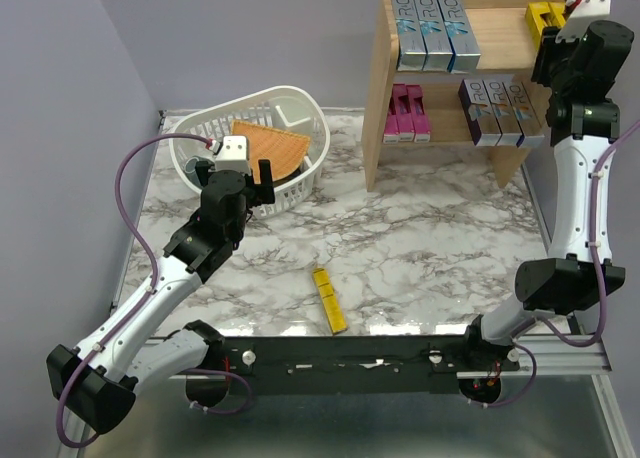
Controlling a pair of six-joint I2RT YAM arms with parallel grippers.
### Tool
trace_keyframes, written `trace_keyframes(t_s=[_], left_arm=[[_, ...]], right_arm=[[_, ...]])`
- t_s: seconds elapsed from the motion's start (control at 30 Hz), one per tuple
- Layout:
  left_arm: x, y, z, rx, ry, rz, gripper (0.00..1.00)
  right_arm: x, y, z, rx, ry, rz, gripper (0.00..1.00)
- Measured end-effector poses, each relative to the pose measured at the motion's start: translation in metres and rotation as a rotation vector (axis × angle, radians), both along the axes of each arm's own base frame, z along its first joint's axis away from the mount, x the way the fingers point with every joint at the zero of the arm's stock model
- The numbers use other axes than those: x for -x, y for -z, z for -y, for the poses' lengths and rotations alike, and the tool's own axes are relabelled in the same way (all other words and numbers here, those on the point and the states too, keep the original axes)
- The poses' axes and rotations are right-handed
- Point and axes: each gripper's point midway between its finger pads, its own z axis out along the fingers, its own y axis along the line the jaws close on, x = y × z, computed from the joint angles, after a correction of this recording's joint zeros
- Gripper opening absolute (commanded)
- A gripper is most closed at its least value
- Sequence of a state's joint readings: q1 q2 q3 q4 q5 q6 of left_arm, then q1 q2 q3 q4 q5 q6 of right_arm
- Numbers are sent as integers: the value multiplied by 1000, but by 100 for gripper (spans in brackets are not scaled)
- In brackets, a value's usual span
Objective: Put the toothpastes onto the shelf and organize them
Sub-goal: Place the toothpaste on the shelf.
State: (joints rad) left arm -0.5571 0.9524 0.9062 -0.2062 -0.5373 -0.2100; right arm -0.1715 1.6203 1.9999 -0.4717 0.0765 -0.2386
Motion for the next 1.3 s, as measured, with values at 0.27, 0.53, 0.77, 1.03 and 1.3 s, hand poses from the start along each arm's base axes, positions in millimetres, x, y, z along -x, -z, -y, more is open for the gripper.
trace_keyframes(t_s=[0.27,0.53,0.77,1.03,1.3], left_arm=[[0,1,0,-1,0,-2,99],[0,3,0,-3,-1,-4,99],[0,3,0,-4,-1,-4,99],[0,2,0,-4,-1,-4,99],[0,2,0,-4,-1,-4,99]], right_arm=[[8,-1,5,3,35,15,48],[10,0,5,-12,45,20,69],[13,-3,-3,-37,10,34,73],[42,-41,-11,-43,-22,127,79],[55,-94,-51,-98,-221,259,79]])
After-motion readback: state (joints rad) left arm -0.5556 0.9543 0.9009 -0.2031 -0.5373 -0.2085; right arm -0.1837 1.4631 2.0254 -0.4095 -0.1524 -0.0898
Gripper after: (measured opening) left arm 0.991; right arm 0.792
